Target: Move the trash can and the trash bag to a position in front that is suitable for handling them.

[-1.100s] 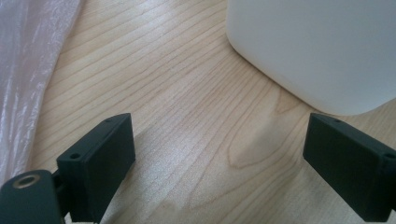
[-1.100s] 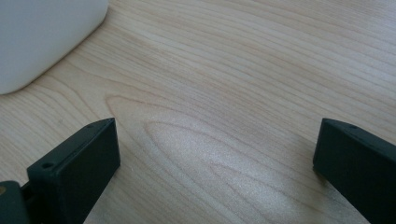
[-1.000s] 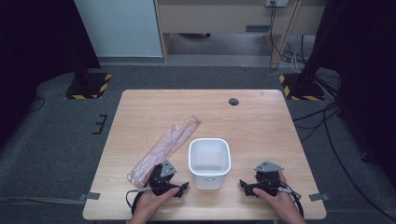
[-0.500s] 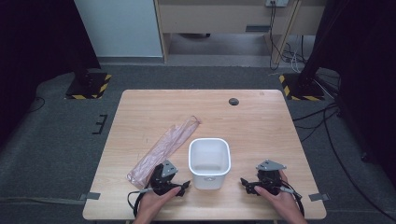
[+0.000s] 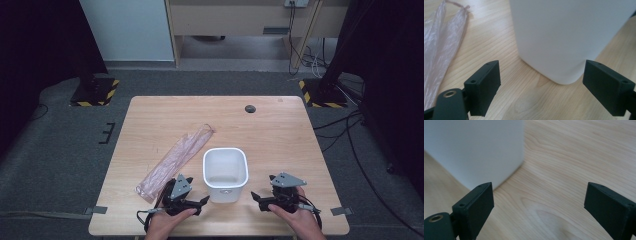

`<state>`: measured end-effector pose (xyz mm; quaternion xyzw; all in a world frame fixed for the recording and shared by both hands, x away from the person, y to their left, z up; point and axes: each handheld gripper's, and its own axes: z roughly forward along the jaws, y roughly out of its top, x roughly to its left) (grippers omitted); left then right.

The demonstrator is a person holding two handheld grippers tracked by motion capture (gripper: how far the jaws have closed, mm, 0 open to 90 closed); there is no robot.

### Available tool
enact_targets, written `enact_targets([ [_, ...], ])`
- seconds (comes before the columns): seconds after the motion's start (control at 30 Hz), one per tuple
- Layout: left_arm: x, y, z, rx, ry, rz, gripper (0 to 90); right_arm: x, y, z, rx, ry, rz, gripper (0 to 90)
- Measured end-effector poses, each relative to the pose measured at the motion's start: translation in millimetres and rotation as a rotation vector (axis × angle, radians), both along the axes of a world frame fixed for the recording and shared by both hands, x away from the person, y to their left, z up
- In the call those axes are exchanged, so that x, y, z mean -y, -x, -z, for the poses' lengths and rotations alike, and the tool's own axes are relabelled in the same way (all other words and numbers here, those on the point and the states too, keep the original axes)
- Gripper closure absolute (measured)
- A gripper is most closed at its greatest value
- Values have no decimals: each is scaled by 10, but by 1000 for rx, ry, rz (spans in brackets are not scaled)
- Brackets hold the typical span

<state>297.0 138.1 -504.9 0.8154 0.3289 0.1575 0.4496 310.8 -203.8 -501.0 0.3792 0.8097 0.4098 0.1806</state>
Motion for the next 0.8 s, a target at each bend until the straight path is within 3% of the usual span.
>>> enact_targets([
  [0.13, 46, 40, -39, 17, 9, 14, 168, -95, 73, -25, 23, 8, -48, 113],
  [0.33, 95, 60, -62, 35, 15, 34, 222, -175, 132, -79, 52, -23, -106, 172],
  [0.5, 125, 33, -86, 56, 48, 52, 292, -295, 172, -118, 88, -33, -178, 226],
  [0.8, 235, -24, -134, 99, 55, 85, 343, -315, 156, -136, 122, -35, -177, 319],
])
